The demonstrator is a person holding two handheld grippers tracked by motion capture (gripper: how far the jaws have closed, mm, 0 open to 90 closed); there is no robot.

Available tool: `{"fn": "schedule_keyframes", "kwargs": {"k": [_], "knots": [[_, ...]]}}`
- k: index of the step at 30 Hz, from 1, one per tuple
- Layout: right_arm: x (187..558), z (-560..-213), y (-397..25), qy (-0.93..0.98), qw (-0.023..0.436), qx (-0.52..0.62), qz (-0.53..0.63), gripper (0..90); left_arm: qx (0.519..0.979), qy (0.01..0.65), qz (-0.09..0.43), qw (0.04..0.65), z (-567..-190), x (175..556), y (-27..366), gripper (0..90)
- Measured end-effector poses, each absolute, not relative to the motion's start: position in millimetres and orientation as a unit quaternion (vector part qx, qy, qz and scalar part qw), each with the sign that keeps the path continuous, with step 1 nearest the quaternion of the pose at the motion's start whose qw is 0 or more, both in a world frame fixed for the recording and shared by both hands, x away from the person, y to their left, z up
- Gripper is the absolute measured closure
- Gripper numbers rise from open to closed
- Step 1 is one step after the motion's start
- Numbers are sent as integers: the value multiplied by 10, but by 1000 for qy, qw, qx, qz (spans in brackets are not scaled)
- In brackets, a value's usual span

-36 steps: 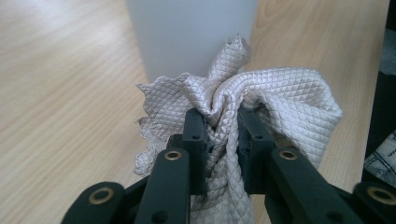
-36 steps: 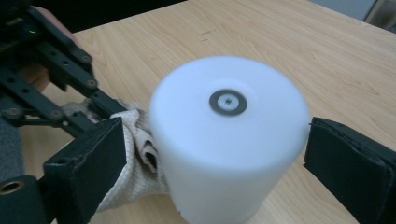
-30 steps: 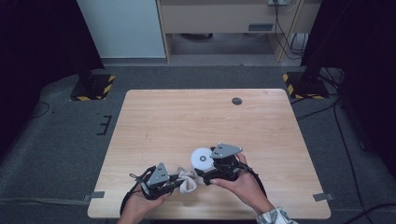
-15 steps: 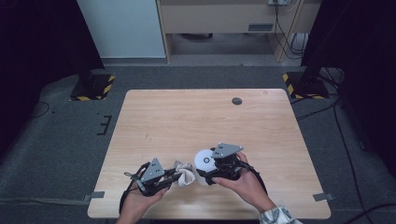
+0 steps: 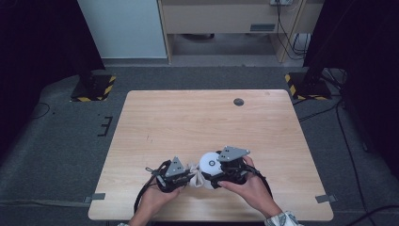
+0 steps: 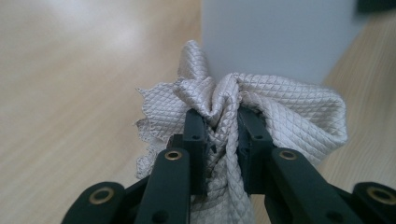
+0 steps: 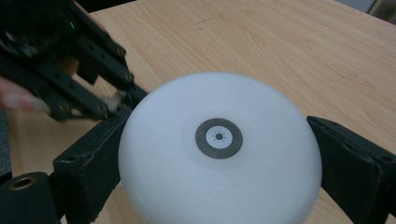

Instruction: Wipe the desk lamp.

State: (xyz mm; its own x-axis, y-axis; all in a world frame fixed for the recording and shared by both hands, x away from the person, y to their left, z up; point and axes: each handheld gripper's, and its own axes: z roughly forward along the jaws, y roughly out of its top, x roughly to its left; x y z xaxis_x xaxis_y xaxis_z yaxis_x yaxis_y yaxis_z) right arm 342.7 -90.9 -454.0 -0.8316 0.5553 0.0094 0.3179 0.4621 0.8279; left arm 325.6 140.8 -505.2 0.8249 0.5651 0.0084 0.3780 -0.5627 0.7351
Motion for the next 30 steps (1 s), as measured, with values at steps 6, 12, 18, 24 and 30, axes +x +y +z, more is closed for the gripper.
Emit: {"fn": "schedule_keyframes", "kwargs": {"k": [6,12,18,24,30], "knots": [[3436,-4541,-907,843,141,259,450,93,859,273,118,416,-4976,3228,1424,752],[3459,-4551,-916,842,141,264,449,93,821,270,131,487,-4740,3132,1479,752],[3455,-4550,-911,842,142,266,448,93,847,266,121,444,-4886,3132,1371,752],[3455,-4548,-923,842,143,269,446,93,868,270,93,406,-5085,3217,1288,752],[3465,-4551,-931,840,143,270,448,93,870,274,101,398,-5100,3233,1289,751]]}}
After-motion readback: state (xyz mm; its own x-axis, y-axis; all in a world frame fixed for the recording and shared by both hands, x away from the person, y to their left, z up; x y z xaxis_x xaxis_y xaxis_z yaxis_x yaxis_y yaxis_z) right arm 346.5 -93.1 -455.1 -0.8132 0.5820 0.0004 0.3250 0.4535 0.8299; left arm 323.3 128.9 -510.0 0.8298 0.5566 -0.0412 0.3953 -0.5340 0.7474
